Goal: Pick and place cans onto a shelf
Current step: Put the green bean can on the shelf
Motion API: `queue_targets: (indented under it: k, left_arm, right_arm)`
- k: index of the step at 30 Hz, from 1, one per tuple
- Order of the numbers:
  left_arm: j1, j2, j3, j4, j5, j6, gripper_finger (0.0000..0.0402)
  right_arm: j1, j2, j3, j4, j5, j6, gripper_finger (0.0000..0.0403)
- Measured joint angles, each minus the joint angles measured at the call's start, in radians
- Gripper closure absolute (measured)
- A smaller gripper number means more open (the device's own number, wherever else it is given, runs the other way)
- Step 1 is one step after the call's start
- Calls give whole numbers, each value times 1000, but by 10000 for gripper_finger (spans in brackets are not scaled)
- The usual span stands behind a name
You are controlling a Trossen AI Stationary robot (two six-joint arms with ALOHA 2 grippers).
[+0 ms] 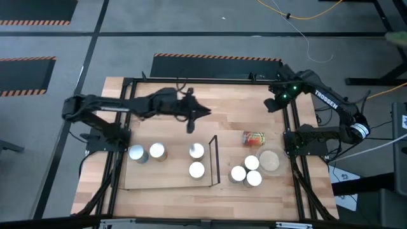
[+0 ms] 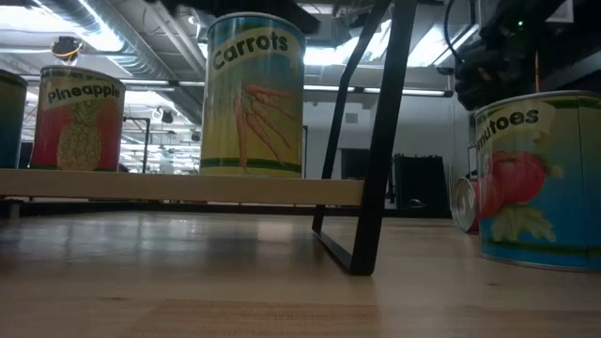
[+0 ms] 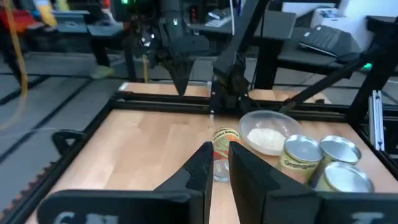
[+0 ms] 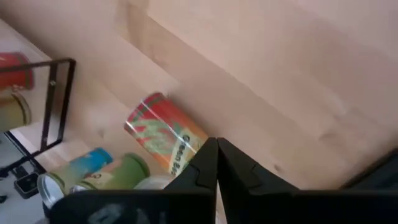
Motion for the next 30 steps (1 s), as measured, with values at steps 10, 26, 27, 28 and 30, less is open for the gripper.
queue_targets:
  k: [10,26,27,28,30]
  left_arm:
    - [133,378,354,-57,338,-1,358]
    - [142,788,807,-380,463,-6,358]
    - [142,794,807,-382,461,-6,358]
    - [142,798,807,-394,459,-6,358]
    - [136,812,808,-390,454,-6,358]
  right_arm:
    - [95,0,-76,-21,9,74,393]
    - [188,0,-289,39,9,134,393]
    - [190,0,-303,47,9,135,393]
    - [191,0,-316,55,8,135,393]
    - [196,0,-342,82,3,137,393]
